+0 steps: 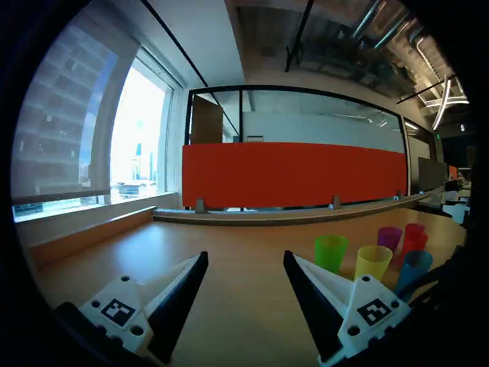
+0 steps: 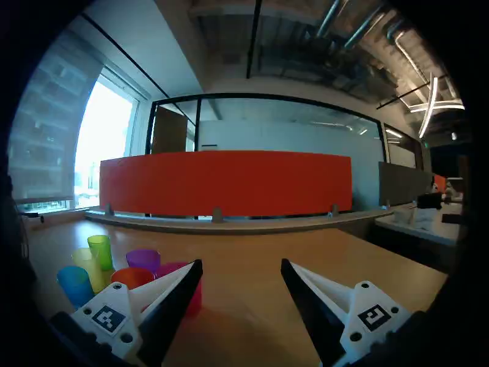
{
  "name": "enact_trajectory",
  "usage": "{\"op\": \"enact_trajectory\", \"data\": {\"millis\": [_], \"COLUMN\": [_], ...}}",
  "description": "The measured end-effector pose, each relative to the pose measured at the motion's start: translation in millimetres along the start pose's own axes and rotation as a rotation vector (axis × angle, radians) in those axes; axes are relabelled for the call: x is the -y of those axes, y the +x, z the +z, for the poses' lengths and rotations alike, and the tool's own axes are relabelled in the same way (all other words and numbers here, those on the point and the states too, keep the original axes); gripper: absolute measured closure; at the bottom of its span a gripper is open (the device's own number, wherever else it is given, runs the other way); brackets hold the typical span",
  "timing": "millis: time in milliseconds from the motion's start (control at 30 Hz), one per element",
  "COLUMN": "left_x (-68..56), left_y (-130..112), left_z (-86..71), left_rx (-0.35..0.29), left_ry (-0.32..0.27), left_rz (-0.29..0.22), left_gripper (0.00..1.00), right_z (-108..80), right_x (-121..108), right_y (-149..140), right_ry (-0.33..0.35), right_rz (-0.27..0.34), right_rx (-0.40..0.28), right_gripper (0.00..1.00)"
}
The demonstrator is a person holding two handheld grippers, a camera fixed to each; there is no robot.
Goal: Pour water
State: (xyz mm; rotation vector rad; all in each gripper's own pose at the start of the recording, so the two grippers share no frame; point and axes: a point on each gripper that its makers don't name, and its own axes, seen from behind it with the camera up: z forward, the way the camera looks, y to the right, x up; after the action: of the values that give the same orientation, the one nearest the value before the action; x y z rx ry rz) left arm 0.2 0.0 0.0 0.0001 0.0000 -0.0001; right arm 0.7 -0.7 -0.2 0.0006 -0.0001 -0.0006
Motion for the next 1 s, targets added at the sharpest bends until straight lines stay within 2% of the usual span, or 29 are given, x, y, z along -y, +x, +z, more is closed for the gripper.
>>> {"op": "enact_trajectory", "data": {"millis": [267, 500, 700, 1000], "left_x": [-0.4, 0.5, -2.8, -4.6], "left_y": [1.4, 3.2, 28.4, 68.1], "left_z": [0.1, 1.6, 3.3, 7.1], "left_rx": [-0.001, 0.003, -0.024, -0.037], "left_ry": [-0.001, -0.004, -0.028, -0.057], "left_rz": [-0.001, 0.002, 0.009, 0.039], "left_gripper": [0.09, 0.09, 0.09, 0.09], "right_z": [-0.2, -2.0, -2.5, 0.9], "right_x": [-0.7, 1.1, 4.3, 8.4], "right_y": [0.9, 21.4, 37.5, 58.2], "right_ry": [0.005, 0.016, 0.032, 0.049], "right_rz": [0.001, -0.008, -0.04, -0.032], "right_rx": [-0.001, -0.027, -0.024, -0.001], "right_gripper": [0.0, 0.0, 0.0, 0.01]}}
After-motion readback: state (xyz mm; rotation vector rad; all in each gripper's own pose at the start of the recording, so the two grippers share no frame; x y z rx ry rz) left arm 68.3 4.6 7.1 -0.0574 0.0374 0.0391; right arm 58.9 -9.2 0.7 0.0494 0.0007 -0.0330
